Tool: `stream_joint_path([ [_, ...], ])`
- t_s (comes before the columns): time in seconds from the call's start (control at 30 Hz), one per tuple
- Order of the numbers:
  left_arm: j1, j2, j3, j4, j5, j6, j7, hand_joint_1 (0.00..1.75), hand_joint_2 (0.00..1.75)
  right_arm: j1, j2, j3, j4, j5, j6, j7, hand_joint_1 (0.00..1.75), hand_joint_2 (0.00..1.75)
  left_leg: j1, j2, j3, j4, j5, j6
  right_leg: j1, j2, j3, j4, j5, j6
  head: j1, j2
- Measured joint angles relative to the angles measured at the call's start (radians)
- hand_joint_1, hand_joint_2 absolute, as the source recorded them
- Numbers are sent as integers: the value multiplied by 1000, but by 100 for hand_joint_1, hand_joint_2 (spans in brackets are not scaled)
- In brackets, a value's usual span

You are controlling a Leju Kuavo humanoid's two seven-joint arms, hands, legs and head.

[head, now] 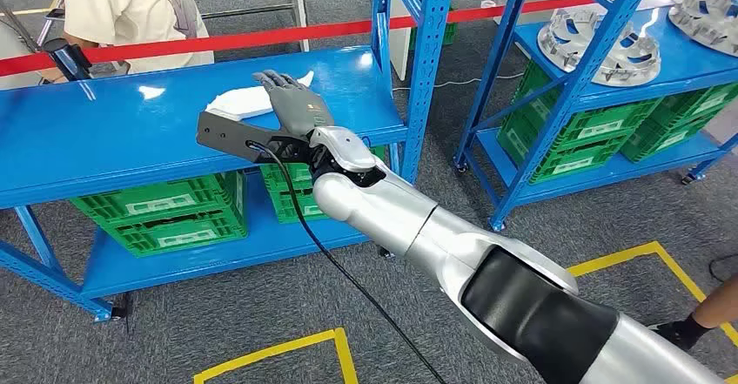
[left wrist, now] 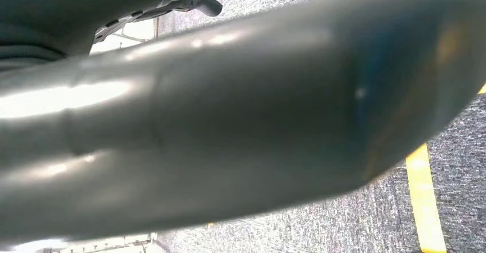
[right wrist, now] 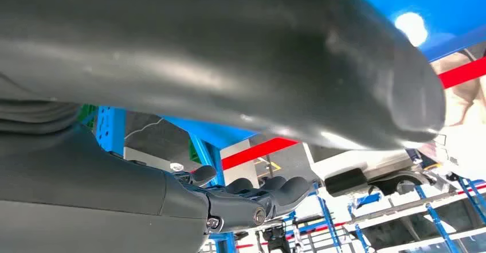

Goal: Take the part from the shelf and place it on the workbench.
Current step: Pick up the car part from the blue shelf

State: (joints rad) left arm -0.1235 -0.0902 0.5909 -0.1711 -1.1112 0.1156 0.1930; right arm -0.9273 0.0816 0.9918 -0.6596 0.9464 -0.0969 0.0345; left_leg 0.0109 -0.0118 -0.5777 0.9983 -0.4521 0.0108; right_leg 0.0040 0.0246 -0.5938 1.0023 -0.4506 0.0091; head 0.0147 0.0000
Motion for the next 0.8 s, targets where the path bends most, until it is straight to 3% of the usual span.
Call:
stream_joint_path([
  [0.07,0,0,0,0,0,0,-1,0,0,-2,0,0,0,0,1,0,0,0,2,2,2,-2,0,3,-1,-5,-24,49,-28,2,3,0],
  [0.17,1,0,1,-1,0,0,-3,0,0,3,-1,4,-1,3,2,0,0,0,3,5,3,-1,-1,6,-9,-14,-126,252,-115,10,7,0],
  [0.2,1,0,2,-1,0,0,-4,0,0,7,-2,6,-1,4,2,0,0,0,3,5,3,1,-3,6,-12,-15,-150,294,-122,12,7,0],
  [0.23,2,-1,2,-1,0,0,-5,0,0,10,-3,8,-1,6,2,0,0,0,4,4,3,3,-5,4,-14,-16,-154,296,-110,13,7,0],
  [0.27,2,-1,2,-1,0,0,-5,0,0,12,-3,10,-1,6,2,0,0,0,5,3,3,6,-8,0,-16,-17,-138,255,-80,12,7,0],
  [0.33,1,-2,2,-1,0,0,-6,0,0,13,-4,13,-1,8,0,0,0,0,7,1,3,14,-16,-10,-17,-18,-74,119,-17,10,7,0],
  [0.4,1,-2,2,-2,0,0,-6,0,0,14,-4,14,-2,9,-2,-1,0,0,6,0,2,19,-21,-25,-13,-16,-32,34,5,3,7,0],
  [0.5,1,-2,2,-3,0,0,-4,0,0,17,-5,16,-3,10,-4,-1,0,0,9,-1,4,16,-24,-47,-10,-15,-24,20,4,-15,7,0],
  [0.57,0,-2,2,-4,0,0,-3,0,0,16,-5,16,-4,10,-6,-1,0,0,10,2,-13,51,-47,-58,-14,-16,-17,12,6,-28,5,0],
  [0.67,0,-3,2,-4,0,0,-2,0,0,19,-5,16,-5,11,-6,-1,0,0,11,6,-107,234,-126,-67,-14,-20,-14,11,3,-40,1,0],
  [0.7,1,-3,2,-4,0,0,-2,0,0,23,-5,17,-5,11,-6,-1,0,0,11,6,-135,284,-137,-68,-13,-21,-13,12,1,-41,2,0],
  [0.73,2,-3,2,-4,0,0,-1,0,0,25,-5,17,-5,11,-6,-1,0,0,11,7,-148,299,-128,-69,-13,-21,-13,14,-1,-41,2,0],
  [0.77,2,-2,2,-4,0,0,-1,0,0,27,-5,17,-5,11,-6,-1,0,0,11,7,-139,271,-99,-69,-13,-21,-12,16,-3,-40,2,0],
  [0.8,2,-2,2,-5,0,0,-1,0,0,27,-4,17,-5,11,-6,-1,0,0,12,10,-112,208,-59,-68,-14,-21,-11,21,-7,-37,2,0],
])
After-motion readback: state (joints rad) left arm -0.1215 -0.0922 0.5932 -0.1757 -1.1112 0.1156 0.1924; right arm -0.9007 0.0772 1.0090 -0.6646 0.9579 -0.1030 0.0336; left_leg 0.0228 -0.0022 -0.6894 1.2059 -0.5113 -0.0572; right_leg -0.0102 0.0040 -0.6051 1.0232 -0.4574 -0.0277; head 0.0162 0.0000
